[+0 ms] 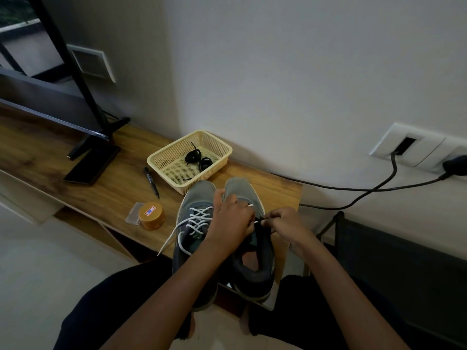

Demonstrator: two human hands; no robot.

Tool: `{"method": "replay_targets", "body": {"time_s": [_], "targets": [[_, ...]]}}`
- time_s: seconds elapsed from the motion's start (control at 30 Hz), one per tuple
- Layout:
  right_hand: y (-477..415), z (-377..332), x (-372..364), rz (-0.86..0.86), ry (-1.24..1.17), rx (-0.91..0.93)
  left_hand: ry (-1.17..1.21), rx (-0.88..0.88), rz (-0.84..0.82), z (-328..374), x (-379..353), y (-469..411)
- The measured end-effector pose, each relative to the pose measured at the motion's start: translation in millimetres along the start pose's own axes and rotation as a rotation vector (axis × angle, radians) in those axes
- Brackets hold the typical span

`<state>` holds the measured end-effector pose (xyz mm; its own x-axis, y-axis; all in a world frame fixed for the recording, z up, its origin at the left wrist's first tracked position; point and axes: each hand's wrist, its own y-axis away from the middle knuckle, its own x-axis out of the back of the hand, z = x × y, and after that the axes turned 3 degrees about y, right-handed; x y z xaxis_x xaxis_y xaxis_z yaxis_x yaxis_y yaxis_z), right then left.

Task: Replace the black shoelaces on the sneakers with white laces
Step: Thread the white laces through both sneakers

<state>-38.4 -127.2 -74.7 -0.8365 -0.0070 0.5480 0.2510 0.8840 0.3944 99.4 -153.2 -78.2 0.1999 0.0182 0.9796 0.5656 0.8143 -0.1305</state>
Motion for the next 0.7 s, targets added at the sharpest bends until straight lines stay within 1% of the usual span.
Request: {"method": "replay_targets", "body": {"time_s": [0.17,0.3,0.4,0.5,0.7], "targets": [[3,-2,3,-0.036,-0.001,0.059,-0.029,0.008,-0.042,0,1,-2],[4,-3,4,-0.058,0.021,0.129,-0.102,-0.015,-0.094,2,4,-4],[2,-2,5,-0.066,0.043,0.155,-0.079,-0.006,-0.07,2,2,-4],[-1,0,5,-0.059,0.03,0.142,-0.042,-0.001,-0.032,0,0,-2],[-5,1,2,-0.047,0.05,0.164,0.009,0.03,-0.025,-3,-4,-1]]}}
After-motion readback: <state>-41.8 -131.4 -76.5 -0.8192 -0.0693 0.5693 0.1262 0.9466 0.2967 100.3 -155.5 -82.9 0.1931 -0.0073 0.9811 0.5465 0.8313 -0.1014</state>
